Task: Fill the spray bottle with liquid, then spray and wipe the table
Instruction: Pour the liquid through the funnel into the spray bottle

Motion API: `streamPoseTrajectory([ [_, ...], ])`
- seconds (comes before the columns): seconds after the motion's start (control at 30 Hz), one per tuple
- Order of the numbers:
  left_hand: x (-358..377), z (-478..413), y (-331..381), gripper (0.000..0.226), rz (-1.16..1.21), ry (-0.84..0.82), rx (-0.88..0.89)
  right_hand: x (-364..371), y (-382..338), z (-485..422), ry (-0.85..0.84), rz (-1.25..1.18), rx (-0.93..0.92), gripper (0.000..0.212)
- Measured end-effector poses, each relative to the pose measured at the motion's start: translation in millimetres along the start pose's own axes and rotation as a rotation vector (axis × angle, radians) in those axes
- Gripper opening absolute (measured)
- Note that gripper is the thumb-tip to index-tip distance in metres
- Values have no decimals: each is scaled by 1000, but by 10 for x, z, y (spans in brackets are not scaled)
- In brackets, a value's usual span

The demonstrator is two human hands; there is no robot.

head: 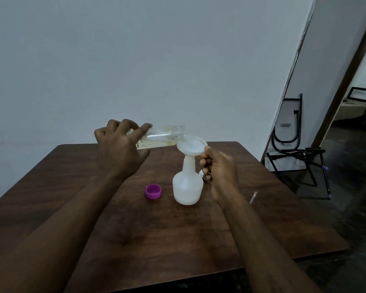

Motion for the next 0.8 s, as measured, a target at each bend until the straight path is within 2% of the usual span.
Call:
streamPoseTrajectory([
  [0.8,-5,-14,-11,59,1,-3,-3,27,-8,11,-6,1,0,46],
])
Point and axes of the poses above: each hand's wrist, its own z-axis away from the middle knuckle, its own x-axis out of the palm, y = z × x, the point moved 4 cm from there along -z, towards the middle knuckle, and after that the axes turned 14 degrees about -z, right-handed, at the moved point
